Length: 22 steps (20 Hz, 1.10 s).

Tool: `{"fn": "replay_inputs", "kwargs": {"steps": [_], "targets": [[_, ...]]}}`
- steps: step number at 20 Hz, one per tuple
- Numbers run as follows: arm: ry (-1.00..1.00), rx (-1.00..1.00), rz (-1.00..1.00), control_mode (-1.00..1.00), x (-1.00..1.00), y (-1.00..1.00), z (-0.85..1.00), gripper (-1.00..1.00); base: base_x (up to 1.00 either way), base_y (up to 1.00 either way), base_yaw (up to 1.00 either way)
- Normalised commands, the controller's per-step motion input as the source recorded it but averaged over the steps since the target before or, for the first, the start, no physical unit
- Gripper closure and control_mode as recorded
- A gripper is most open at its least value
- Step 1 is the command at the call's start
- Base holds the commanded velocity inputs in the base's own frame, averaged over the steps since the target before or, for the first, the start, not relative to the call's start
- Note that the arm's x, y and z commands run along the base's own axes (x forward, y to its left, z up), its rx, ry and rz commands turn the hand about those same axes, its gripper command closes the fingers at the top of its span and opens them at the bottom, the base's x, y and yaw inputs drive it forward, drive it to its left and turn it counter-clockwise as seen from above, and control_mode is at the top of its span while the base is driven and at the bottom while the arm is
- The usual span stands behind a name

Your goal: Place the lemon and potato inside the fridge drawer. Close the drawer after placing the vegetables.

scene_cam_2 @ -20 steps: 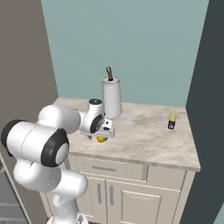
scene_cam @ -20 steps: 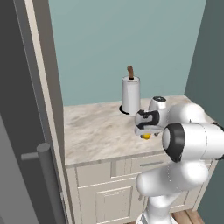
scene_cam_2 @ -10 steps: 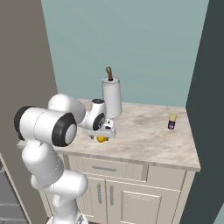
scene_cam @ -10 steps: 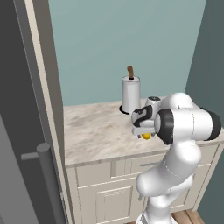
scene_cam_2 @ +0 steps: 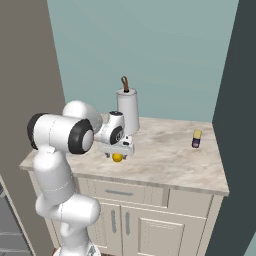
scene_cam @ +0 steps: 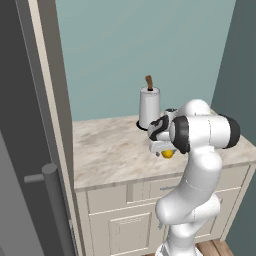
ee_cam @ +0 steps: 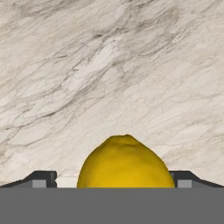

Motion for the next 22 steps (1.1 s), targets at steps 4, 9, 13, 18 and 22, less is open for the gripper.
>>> {"fn": "replay_inputs", "kwargs": {"steps": [4, 9, 13, 18, 22], "targets": [[0.01, 0.0, 0.0, -1.0, -0.19, 0.0, -0.34, -1.0, 0.0, 0.0, 0.0], [0.0, 0.0, 0.0, -1.0, -0.25, 0.0, -0.3, -1.0, 0.0, 0.0, 0.0], [0.0, 0.0, 0.0, -1.0, -0.23, 0.0, -0.32, -1.0, 0.0, 0.0, 0.0], [0.0, 0.0, 0.0, -1.0, -0.24, 0.0, -0.37, -1.0, 0.0, 0.0, 0.0], [0.0, 0.0, 0.0, -1.0, -0.33, 0.0, -0.43, 1.0, 0.0, 0.0, 0.0]]}}
